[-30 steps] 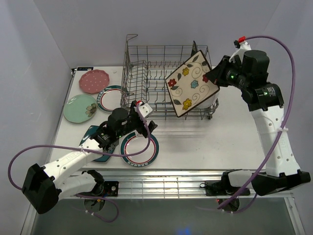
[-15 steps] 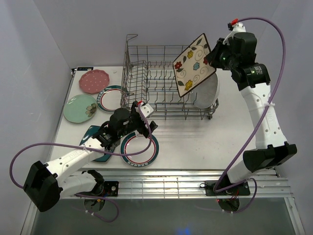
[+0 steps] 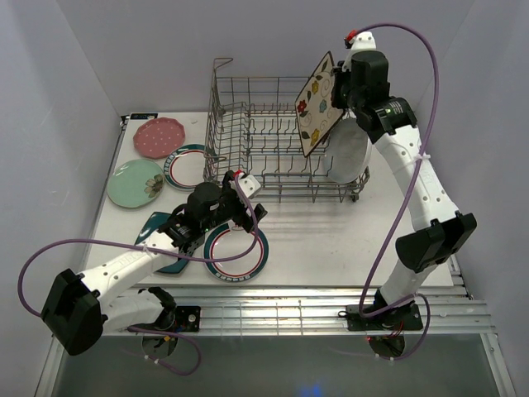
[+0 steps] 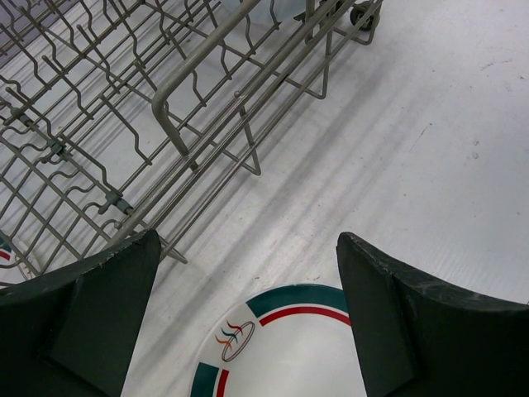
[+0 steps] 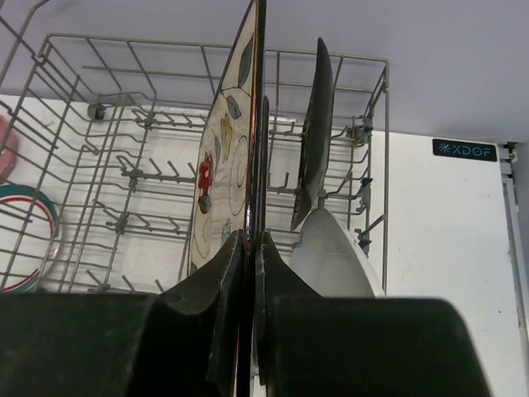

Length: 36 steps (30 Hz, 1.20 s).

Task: Load the plates into the dish rack
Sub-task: Insert the plate into the dish rack.

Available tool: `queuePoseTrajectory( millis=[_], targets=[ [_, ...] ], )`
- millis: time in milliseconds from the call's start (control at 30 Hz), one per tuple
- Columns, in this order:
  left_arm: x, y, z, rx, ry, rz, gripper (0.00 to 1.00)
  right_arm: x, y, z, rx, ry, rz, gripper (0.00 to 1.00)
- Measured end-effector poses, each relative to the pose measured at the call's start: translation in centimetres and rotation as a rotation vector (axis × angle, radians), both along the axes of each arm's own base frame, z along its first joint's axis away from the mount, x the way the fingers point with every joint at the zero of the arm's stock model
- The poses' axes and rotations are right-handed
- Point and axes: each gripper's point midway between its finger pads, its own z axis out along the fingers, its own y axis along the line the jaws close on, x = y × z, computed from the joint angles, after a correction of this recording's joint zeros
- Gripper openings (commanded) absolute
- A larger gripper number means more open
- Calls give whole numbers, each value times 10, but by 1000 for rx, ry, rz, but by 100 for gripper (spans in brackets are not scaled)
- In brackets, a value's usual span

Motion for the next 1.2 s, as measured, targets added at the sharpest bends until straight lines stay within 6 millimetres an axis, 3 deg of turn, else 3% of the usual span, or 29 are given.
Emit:
queuePoseTrajectory(
  millis=[567, 967, 1200],
  targets=[
    [1, -1, -4, 4, 5, -1, 98, 44, 35, 2, -234, -149, -81, 8],
    [1, -2, -5, 5, 7, -5, 98, 81, 35, -26, -375, -166, -140, 8],
    [2, -2, -9, 16, 12, -9, 98, 97, 32, -32, -434, -195, -166, 8]
  ],
)
